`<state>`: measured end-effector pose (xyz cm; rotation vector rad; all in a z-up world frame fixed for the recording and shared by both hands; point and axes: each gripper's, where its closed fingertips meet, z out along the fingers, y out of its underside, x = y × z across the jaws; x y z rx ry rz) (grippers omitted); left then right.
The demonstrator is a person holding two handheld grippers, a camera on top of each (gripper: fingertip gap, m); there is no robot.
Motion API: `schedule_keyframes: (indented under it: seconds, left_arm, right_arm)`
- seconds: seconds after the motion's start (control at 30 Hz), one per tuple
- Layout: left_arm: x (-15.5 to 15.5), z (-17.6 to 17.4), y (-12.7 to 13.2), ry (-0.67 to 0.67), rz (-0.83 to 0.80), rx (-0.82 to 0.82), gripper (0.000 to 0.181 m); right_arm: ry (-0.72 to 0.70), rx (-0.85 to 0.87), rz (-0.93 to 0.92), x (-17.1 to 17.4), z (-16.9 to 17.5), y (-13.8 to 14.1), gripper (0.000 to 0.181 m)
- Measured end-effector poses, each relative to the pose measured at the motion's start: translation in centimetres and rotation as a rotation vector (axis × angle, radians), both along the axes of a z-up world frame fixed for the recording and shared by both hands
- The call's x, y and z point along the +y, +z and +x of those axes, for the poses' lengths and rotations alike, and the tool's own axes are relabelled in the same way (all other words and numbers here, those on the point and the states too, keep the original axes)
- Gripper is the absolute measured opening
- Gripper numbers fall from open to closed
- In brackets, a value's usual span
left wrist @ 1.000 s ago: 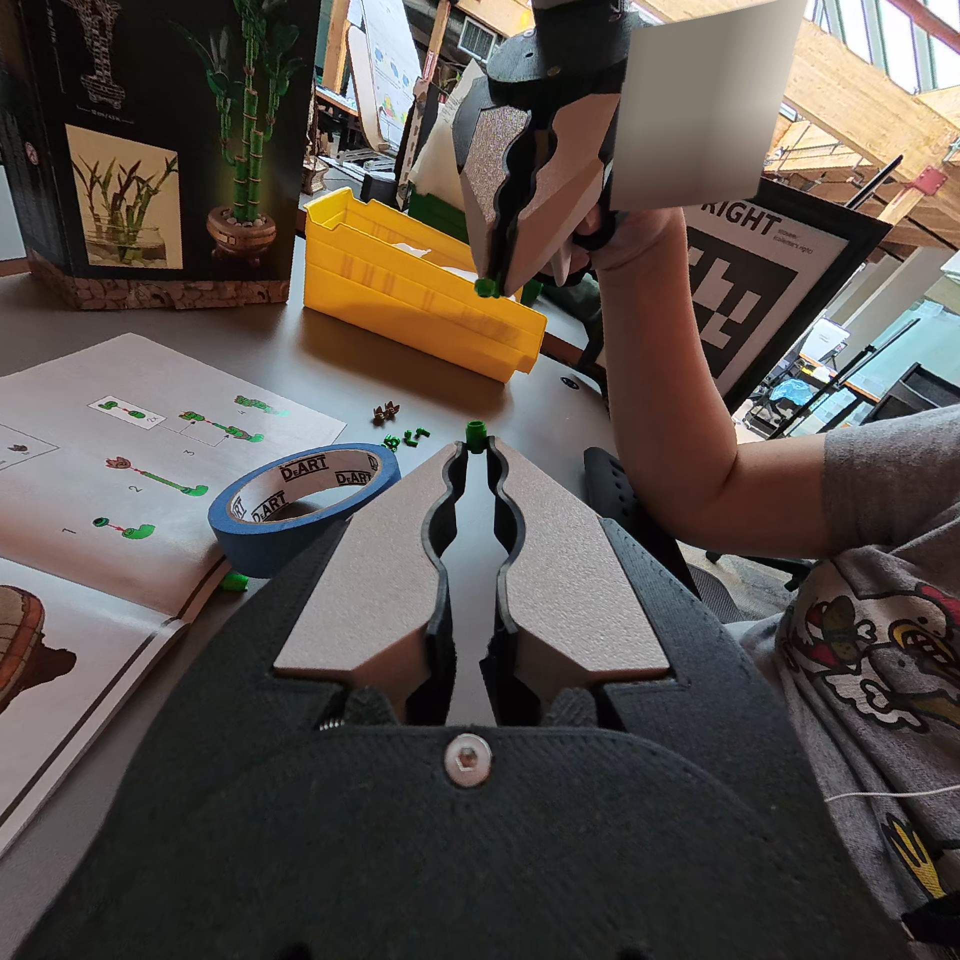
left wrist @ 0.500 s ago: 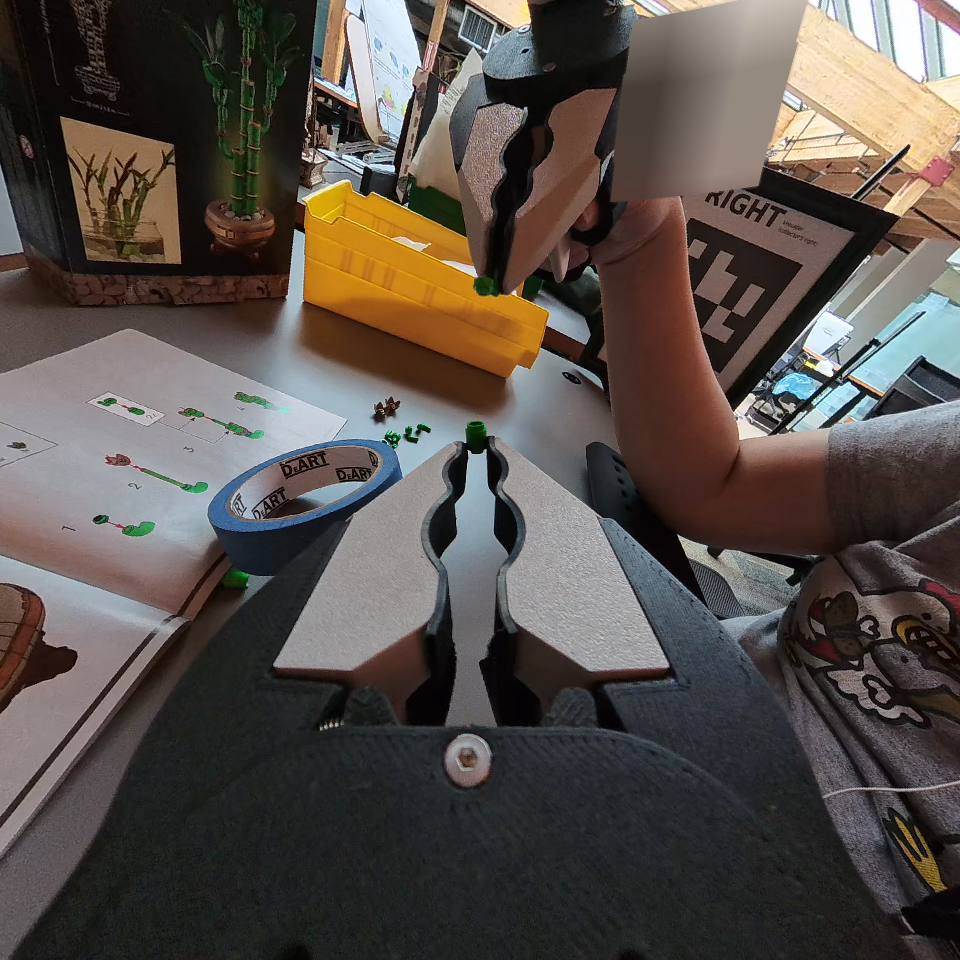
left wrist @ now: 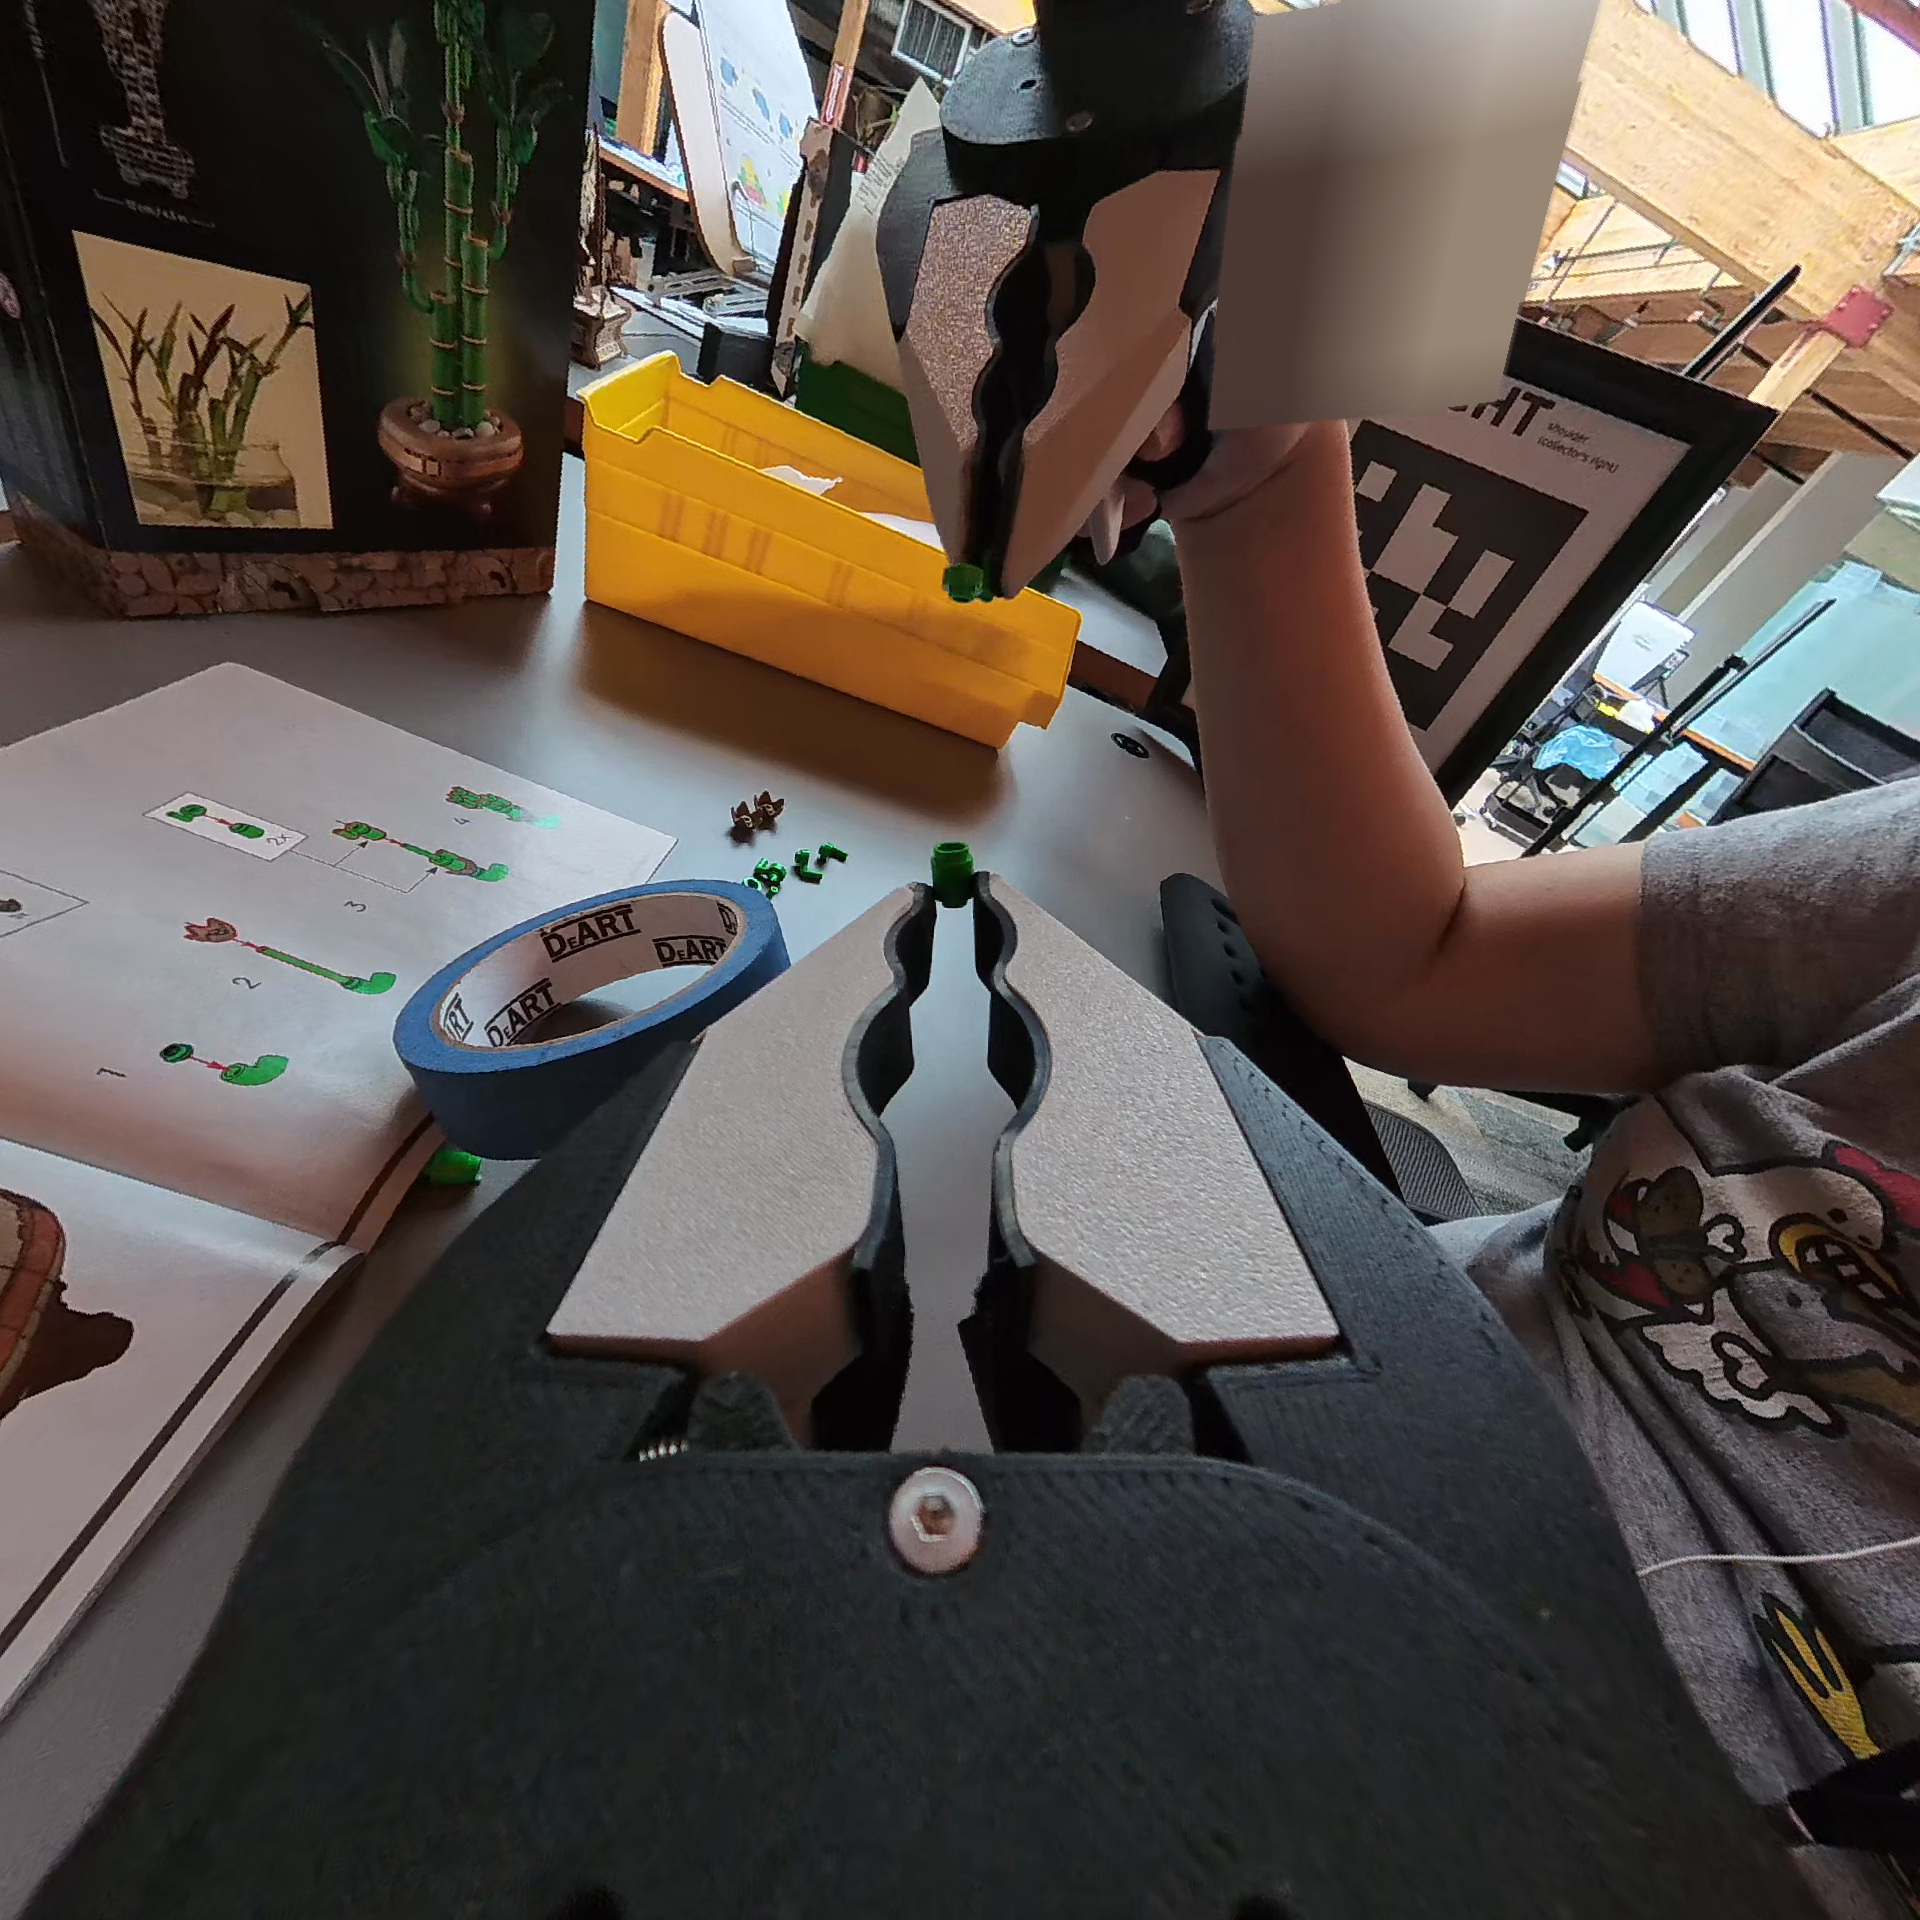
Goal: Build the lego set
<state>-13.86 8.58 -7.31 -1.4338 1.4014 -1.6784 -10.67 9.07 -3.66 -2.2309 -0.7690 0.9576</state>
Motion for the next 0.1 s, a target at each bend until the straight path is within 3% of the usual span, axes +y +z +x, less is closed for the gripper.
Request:
schedule_keyframes:
  seconds: [0.1]
  left_arm:
    - [-0.09,0.04,-0.1,-0.003,0.004,0.004,0.005]
  right_arm:
    - [0.002,0.001,-0.011,-0.03,0.08,-0.2,0.001]
